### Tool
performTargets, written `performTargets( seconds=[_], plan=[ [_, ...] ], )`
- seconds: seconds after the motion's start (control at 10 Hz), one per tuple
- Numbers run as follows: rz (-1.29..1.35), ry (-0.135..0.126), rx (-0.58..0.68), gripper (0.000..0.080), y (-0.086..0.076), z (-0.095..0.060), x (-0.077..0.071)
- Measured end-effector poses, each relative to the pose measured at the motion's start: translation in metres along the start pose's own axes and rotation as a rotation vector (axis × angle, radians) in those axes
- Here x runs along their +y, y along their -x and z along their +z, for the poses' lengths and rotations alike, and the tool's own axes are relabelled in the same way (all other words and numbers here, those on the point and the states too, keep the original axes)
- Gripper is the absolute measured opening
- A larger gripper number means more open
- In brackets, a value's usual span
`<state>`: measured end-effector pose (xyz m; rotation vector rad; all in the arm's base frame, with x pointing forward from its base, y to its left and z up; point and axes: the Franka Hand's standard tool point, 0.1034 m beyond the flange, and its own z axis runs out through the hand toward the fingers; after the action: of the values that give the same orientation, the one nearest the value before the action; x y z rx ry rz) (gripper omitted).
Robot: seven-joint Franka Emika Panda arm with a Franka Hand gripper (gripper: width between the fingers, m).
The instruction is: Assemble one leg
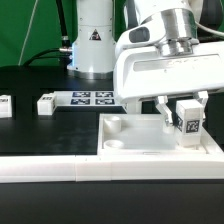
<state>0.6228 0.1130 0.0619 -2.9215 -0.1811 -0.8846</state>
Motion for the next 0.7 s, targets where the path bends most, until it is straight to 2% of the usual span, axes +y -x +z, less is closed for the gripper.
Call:
performTargets(
  seconds=[0.1,0.2,0.3,0.4,0.7],
  plan=[
    [0.0,0.0,0.0,0.0298,0.0001,0.0,0.0],
    [0.0,0.0,0.0,0.0474,0.0001,0.0,0.0],
    [0.0,0.0,0.0,0.0474,0.0001,0.0,0.0001],
    [0.0,0.0,0.0,0.0613,0.0001,0.0,0.0001],
    [0.0,0.0,0.0,0.0647,0.0001,0.0,0.0001]
  ],
)
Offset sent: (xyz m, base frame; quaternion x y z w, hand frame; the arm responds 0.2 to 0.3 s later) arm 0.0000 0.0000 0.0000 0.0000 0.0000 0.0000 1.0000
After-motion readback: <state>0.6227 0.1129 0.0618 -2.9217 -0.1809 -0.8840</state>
